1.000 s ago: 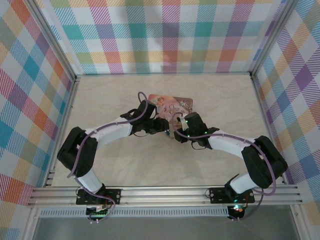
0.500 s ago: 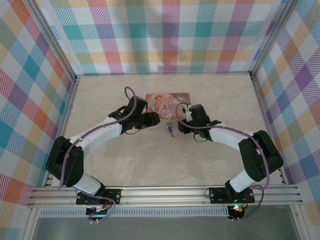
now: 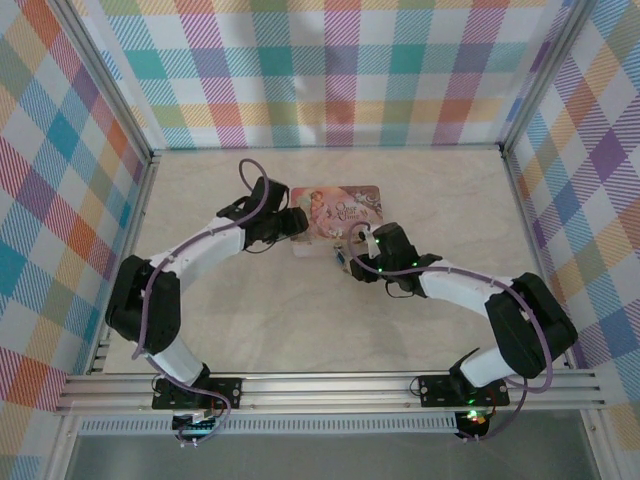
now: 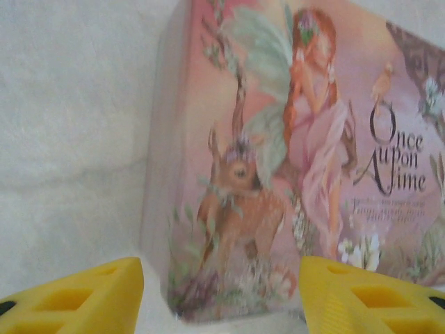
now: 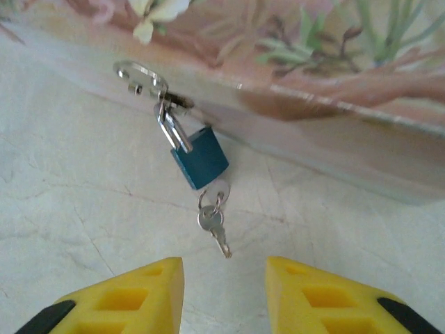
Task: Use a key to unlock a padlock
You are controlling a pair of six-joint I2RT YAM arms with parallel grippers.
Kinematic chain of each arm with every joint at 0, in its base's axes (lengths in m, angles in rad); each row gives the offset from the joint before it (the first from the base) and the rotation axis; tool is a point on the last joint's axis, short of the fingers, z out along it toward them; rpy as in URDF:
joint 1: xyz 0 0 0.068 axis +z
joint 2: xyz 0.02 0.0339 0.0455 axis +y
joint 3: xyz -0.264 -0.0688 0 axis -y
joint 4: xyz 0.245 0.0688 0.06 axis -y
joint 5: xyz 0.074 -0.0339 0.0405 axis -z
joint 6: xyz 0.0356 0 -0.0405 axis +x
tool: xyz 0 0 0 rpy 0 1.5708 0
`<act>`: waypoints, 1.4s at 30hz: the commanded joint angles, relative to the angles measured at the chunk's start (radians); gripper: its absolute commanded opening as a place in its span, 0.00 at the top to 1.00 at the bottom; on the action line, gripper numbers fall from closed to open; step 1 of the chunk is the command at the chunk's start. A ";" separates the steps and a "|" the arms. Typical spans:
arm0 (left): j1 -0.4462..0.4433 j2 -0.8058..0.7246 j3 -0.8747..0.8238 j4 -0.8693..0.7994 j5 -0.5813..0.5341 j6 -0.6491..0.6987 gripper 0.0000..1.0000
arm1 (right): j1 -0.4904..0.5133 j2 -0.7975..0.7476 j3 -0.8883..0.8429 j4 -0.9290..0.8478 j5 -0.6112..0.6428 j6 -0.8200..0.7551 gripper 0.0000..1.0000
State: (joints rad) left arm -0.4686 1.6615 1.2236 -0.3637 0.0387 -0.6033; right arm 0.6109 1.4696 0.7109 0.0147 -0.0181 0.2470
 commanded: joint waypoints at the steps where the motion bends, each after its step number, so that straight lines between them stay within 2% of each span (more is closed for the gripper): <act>1: 0.025 0.054 0.079 -0.004 -0.010 0.032 0.40 | 0.018 0.021 -0.009 0.046 0.012 -0.021 0.63; 9: 0.040 0.139 0.152 -0.017 0.003 0.038 0.41 | 0.067 0.138 0.041 0.102 0.056 -0.022 0.63; 17: 0.052 0.146 0.139 -0.008 0.016 0.034 0.42 | 0.095 0.224 0.088 0.138 0.130 -0.012 0.62; 30: 0.056 0.161 0.134 0.003 0.038 0.031 0.43 | 0.110 0.311 0.134 0.134 0.155 -0.023 0.63; 38: 0.059 0.165 0.131 0.011 0.040 0.027 0.43 | 0.123 0.306 0.106 0.120 0.153 -0.036 0.76; 42: 0.062 0.170 0.129 0.010 0.036 0.028 0.43 | 0.125 0.285 0.079 0.124 0.157 -0.064 0.92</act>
State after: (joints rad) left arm -0.4274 1.8229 1.3476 -0.3611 0.0692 -0.5827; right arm 0.7269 1.7603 0.8227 0.1551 0.1467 0.2058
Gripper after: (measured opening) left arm 0.570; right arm 0.105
